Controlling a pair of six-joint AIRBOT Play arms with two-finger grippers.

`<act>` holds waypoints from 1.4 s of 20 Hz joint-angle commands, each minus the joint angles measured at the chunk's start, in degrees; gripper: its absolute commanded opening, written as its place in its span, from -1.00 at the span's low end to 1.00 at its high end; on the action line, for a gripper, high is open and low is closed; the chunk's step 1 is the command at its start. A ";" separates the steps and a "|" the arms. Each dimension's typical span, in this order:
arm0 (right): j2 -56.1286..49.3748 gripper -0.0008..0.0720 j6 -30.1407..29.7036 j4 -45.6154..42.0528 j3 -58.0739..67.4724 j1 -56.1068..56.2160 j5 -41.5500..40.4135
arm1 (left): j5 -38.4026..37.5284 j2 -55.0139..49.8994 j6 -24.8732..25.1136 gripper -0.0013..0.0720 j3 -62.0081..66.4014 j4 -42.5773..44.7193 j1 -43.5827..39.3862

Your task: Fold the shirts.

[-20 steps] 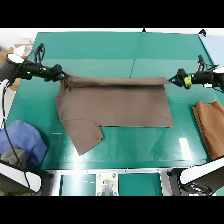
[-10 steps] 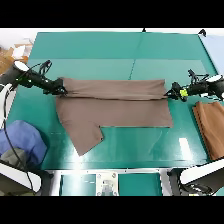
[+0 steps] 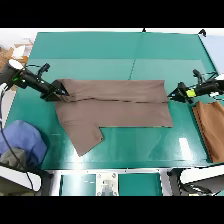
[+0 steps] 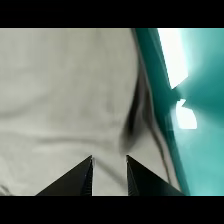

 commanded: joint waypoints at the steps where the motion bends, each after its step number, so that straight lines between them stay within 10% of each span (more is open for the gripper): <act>1: 9.92 -0.25 2.75 -8.46 -6.27 -2.67 1.70 | -4.90 7.45 -1.66 0.82 -6.86 4.17 1.55; 7: 32.33 -0.43 6.27 -9.11 -34.21 -11.58 -8.33 | 6.75 33.00 -2.56 0.82 -36.35 9.18 6.08; 10: 38.58 0.45 6.23 -4.66 -46.53 -12.90 -14.53 | 14.62 37.59 -3.48 0.82 -48.09 4.15 5.77; 24: 33.29 0.42 5.62 20.57 -59.65 0.57 -41.75 | 37.66 37.57 15.34 0.43 -69.16 -27.76 5.77; 25: 32.63 0.31 5.62 21.31 -59.65 1.49 -42.60 | 37.90 37.57 17.14 0.00 -69.16 -29.31 5.77; 28: 32.35 -0.90 5.60 21.31 -59.52 1.86 -42.58 | 36.41 37.57 21.16 -0.89 -69.00 -33.51 5.79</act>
